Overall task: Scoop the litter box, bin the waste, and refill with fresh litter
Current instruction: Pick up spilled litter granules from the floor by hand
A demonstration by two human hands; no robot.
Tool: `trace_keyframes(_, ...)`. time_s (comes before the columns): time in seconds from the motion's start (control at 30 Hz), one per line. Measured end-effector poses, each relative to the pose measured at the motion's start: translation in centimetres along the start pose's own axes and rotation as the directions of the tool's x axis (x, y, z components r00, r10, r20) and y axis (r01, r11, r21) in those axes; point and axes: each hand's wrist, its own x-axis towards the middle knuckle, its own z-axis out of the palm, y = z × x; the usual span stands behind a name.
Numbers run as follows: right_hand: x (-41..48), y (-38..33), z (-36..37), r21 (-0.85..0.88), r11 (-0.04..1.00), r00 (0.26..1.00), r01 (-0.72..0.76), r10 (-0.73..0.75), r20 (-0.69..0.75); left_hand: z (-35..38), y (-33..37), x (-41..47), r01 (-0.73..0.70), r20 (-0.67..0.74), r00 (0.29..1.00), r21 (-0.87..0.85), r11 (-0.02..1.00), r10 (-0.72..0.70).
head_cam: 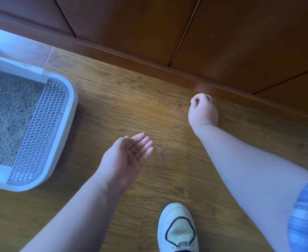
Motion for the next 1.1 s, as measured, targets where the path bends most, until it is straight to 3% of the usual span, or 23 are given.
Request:
trace_keyframes(0.13,1.1,2.4,-1.0,0.141,0.961,0.961,-0.237,0.253,-0.110,0.3,-0.5,0.0,0.013,0.010,1.000,-0.012,1.000,-0.013)
trace_keyframes(0.43,1.0,2.5,-0.5,0.211,0.951,0.968,-0.227,0.244,-0.056,0.9,-0.3,-0.2,0.020,0.020,1.000,-0.006,1.000,-0.020)
trace_keyframes(0.67,2.1,1.6,0.4,0.168,0.946,0.959,-0.278,0.283,-0.010,0.3,-0.1,-0.2,0.016,0.008,1.000,-0.004,1.000,-0.016)
trace_keyframes(0.83,2.6,1.1,0.4,0.034,0.947,0.947,-0.319,0.320,-0.007,-0.1,0.1,-0.4,0.005,-0.008,1.000,-0.004,1.000,-0.005)
trace_keyframes(0.97,1.3,-0.6,-0.7,-0.012,0.972,0.972,-0.236,0.236,0.013,-0.2,0.3,-0.7,0.002,-0.019,1.000,-0.003,1.000,-0.002)
trace_keyframes(1.1,-3.9,-3.4,-1.9,0.140,0.990,0.994,0.024,-0.039,0.106,-0.5,0.7,-0.4,0.018,-0.025,1.000,-0.022,1.000,-0.018)
